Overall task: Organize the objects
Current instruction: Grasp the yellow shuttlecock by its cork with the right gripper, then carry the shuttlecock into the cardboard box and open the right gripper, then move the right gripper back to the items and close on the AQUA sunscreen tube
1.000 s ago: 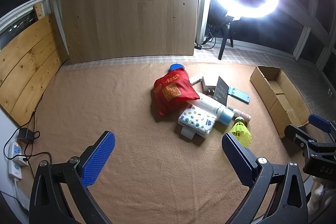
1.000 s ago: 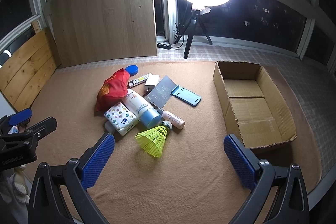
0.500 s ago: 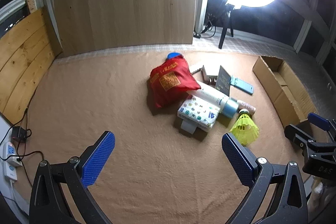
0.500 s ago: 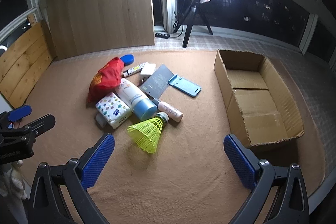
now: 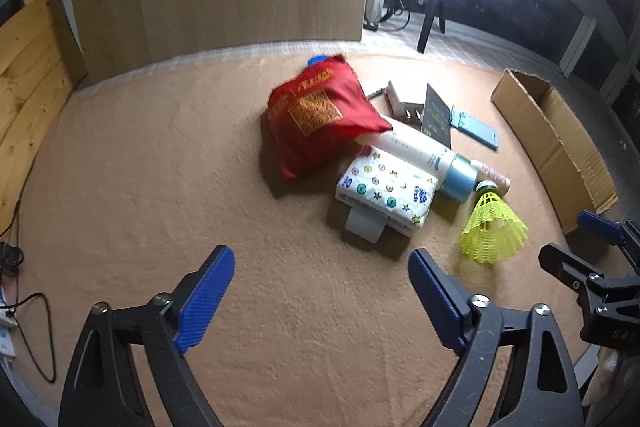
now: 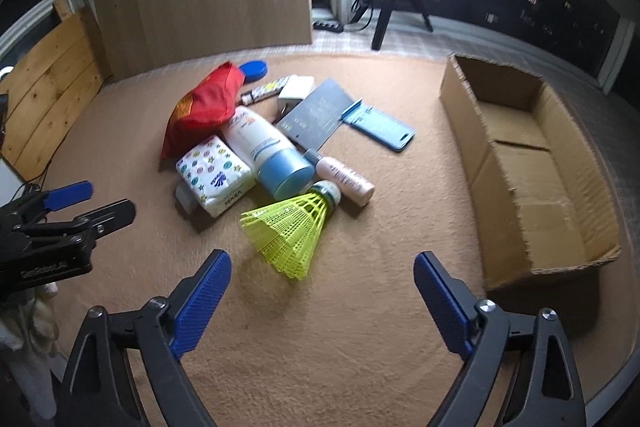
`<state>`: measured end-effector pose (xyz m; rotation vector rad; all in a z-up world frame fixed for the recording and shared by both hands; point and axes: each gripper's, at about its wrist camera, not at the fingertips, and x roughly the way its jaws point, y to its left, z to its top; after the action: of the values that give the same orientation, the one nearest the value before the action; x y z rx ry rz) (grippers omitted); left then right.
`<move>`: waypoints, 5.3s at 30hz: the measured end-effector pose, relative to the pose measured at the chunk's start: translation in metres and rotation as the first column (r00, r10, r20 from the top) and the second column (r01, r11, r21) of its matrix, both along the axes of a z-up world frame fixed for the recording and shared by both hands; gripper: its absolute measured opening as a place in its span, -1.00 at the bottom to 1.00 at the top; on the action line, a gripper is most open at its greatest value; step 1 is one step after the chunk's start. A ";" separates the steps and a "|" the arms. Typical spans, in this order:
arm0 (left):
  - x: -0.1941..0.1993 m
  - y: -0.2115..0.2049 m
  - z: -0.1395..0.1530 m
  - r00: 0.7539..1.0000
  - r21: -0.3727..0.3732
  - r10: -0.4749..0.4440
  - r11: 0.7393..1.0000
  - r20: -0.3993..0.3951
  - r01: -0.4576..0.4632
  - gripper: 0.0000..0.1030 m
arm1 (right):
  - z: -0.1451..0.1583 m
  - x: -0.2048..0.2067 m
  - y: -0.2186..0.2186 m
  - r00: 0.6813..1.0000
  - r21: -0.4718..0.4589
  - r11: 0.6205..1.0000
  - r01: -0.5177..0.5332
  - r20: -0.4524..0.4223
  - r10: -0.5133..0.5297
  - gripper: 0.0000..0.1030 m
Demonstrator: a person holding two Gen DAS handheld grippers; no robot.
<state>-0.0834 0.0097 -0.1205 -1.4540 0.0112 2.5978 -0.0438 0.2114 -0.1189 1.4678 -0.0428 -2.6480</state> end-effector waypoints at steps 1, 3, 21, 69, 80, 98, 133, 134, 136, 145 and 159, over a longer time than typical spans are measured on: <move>-0.002 0.000 -0.003 1.000 0.006 -0.006 1.000 0.007 0.006 0.67 | -0.004 -0.003 -0.001 1.000 -0.005 1.000 -0.005 0.013 0.005 0.61; -0.007 0.002 -0.010 0.999 0.014 -0.019 1.000 0.026 0.019 0.62 | -0.009 -0.006 -0.003 1.000 -0.008 1.000 -0.011 0.027 0.011 0.58; -0.038 0.020 -0.056 0.988 0.063 -0.102 0.993 0.112 0.095 0.21 | -0.041 -0.038 -0.014 0.994 0.009 1.000 -0.028 0.101 0.027 0.00; -0.007 0.131 0.034 0.965 0.187 -0.256 0.947 -0.060 0.263 -0.48 | 0.048 0.009 0.127 0.992 -0.165 0.980 0.112 -0.043 -0.121 -0.93; -0.017 0.238 0.040 0.925 0.192 -0.371 0.904 -0.086 0.381 -0.48 | 0.046 0.003 0.200 0.976 -0.122 0.972 0.202 -0.061 -0.210 -0.93; -0.031 0.327 0.038 0.902 0.175 -0.417 0.885 -0.111 0.431 0.29 | 0.029 -0.021 0.257 0.967 -0.003 0.968 0.250 -0.035 -0.250 0.09; -0.044 0.094 0.028 0.995 0.135 -0.096 0.986 -0.025 0.098 0.29 | 0.034 -0.051 0.106 1.000 -0.217 0.976 0.001 -0.016 -0.005 0.09; -0.045 0.086 0.028 0.996 0.134 -0.085 0.987 -0.022 0.087 0.29 | 0.034 -0.055 0.097 1.000 -0.219 0.976 -0.014 -0.014 0.011 0.09; -0.050 0.071 0.025 0.998 0.134 -0.068 0.988 -0.013 0.069 0.29 | 0.034 -0.063 0.083 0.999 -0.224 0.974 -0.042 -0.009 0.041 0.09; -0.073 0.027 0.001 0.999 0.172 -0.019 0.985 0.041 0.011 0.27 | 0.014 -0.112 0.019 0.982 -0.281 0.947 -0.153 0.066 0.178 -0.11; -0.099 0.027 -0.019 0.996 0.201 -0.053 0.979 0.073 0.038 -0.02 | -0.037 -0.193 -0.026 0.944 -0.363 0.918 -0.160 0.217 0.250 -0.31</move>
<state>-0.1819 0.0365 -0.1396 -1.4631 -0.2170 2.4235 -0.2364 0.1851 -0.1564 1.5835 -0.3329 -2.1358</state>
